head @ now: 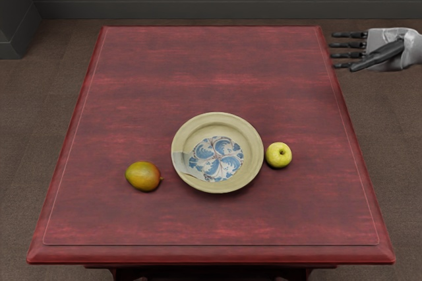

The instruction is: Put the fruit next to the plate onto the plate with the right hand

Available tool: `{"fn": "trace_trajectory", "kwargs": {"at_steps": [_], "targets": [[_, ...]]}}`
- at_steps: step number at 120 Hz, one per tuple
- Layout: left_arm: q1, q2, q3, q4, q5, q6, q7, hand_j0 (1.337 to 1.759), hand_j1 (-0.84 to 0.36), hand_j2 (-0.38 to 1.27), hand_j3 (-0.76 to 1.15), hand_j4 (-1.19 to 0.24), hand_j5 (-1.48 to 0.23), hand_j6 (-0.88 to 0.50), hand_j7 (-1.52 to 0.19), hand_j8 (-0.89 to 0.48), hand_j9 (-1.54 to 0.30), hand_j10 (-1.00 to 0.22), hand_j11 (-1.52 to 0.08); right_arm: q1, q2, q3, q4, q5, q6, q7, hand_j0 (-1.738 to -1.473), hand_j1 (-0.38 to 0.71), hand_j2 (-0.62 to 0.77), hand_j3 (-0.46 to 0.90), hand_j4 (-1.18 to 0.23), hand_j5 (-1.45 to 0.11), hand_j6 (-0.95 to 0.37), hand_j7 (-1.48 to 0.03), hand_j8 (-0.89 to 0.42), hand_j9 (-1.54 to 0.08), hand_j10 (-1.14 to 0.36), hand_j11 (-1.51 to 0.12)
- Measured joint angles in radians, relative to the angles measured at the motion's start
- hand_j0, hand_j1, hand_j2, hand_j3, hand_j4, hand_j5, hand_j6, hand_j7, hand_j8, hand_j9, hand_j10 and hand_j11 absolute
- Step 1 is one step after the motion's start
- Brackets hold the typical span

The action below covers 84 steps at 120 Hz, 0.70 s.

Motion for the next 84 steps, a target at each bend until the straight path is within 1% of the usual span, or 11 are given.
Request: {"fn": "trace_trajectory", "kwargs": {"at_steps": [27,37,46,53,61,72,84], "targets": [[0.001,0.000,0.000,0.000,0.000,0.000,0.000,1.658,0.35,0.00,0.00,0.00,0.00,0.00,0.00,0.00,0.00,0.00,0.00,0.008,-0.014,-0.012,0.013,-0.018,0.000,0.000,-1.658,-0.35,0.00,0.00,0.00,0.00,0.00,0.00,0.00,0.00,0.00,0.00],[0.001,0.000,0.000,0.000,0.000,0.000,0.000,1.658,0.35,0.00,0.00,0.00,0.00,0.00,0.00,0.00,0.00,0.00,0.00,0.068,-0.022,-0.080,0.014,-0.106,0.000,0.000,-1.658,-0.35,0.00,0.00,0.00,0.00,0.00,0.00,0.00,0.00,0.00,0.00],[0.001,0.000,0.000,0.000,0.000,0.000,0.000,1.658,0.35,0.00,0.00,0.00,0.00,0.00,0.00,0.00,0.00,0.00,0.00,0.142,-0.022,-0.210,0.026,-0.195,0.000,0.000,-1.658,-0.35,0.00,0.00,0.00,0.00,0.00,0.00,0.00,0.00,0.00,0.00],[0.001,0.000,0.000,0.000,0.000,0.000,0.000,1.658,0.35,0.00,0.00,0.00,0.00,0.00,0.00,0.00,0.00,0.00,0.00,0.197,-0.001,-0.314,0.069,-0.278,0.000,0.000,-1.658,-0.35,0.00,0.00,0.00,0.00,0.00,0.00,0.00,0.00,0.00,0.00],[0.001,0.000,0.000,0.000,0.000,0.000,0.000,1.658,0.35,0.00,0.00,0.00,0.00,0.00,0.00,0.00,0.00,0.00,0.00,0.253,0.023,-0.413,0.158,-0.353,0.000,0.000,-1.658,-0.35,0.00,0.00,0.00,0.00,0.00,0.00,0.00,0.00,0.00,0.00],[0.002,0.000,0.000,0.000,0.000,0.000,0.000,1.658,0.35,0.00,0.00,0.00,0.00,0.00,0.00,0.00,0.00,0.00,0.00,0.317,0.044,-0.512,0.250,-0.401,0.000,0.000,-1.658,-0.35,0.00,0.00,0.00,0.00,0.00,0.00,0.00,0.00,0.00,0.00],[0.004,0.000,-0.002,0.000,0.000,0.000,0.000,1.658,0.35,0.00,0.00,0.00,0.00,0.00,0.00,0.00,0.00,0.00,0.00,0.396,0.039,-0.626,0.368,-0.453,-0.015,0.000,-1.658,-0.35,0.00,0.00,0.00,0.00,0.00,0.00,0.00,0.00,0.00,0.00]]}}
